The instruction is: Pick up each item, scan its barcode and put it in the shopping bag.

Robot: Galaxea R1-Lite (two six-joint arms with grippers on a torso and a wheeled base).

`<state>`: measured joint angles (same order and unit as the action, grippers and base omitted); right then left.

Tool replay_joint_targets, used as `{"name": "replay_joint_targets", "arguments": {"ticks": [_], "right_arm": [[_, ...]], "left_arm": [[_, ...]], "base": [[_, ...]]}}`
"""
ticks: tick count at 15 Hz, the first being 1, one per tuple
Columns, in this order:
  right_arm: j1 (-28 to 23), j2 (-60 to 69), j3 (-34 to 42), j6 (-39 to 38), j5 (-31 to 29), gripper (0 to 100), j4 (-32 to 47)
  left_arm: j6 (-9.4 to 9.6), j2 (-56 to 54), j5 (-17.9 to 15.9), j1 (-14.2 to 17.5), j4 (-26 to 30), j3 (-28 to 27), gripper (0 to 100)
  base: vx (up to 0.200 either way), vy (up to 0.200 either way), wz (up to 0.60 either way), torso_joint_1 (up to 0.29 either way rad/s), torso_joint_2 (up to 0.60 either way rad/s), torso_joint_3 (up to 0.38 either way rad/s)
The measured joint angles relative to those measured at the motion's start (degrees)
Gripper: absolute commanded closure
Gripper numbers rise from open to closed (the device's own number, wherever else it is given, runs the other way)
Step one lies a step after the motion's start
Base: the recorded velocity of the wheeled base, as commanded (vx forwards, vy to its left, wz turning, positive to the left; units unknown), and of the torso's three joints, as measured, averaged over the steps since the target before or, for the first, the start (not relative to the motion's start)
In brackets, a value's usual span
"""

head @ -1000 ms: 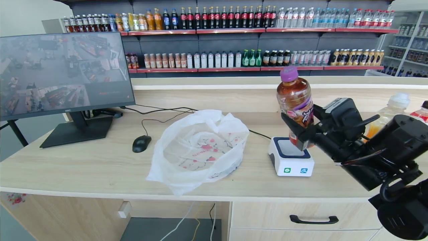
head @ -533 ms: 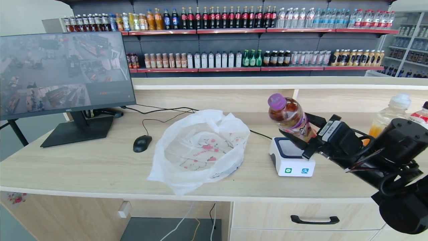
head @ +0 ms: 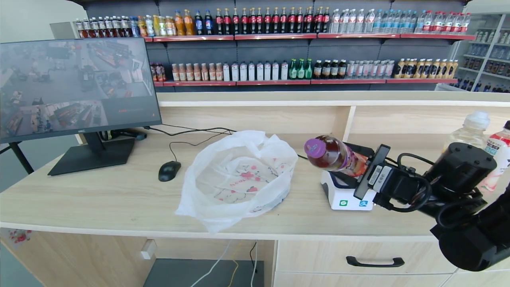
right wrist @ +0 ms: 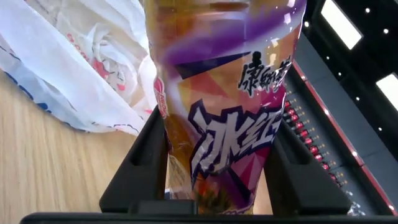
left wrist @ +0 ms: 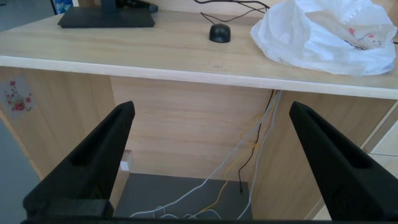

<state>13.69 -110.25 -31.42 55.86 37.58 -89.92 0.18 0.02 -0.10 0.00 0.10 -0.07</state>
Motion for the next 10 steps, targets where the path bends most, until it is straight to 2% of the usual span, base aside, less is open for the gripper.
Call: {"name": "replay_joint_targets", "arguments": {"ticks": [5, 10], "right_arm": [[-1.1, -2.6, -1.22, 2.47, 8.14, 100, -0.05], [-1.62, -3.91, -0.72, 3.82, 9.39, 100, -0.22]], "left_arm": [[-0.02, 0.0, 0.0, 0.0, 0.0, 0.0, 0], [0.0, 0.0, 0.0, 0.0, -0.02, 0.0, 0]], "base": [[0.0, 0.0, 0.0, 0.0, 0.0, 0.0], [0.0, 0.0, 0.0, 0.0, 0.0, 0.0]]}}
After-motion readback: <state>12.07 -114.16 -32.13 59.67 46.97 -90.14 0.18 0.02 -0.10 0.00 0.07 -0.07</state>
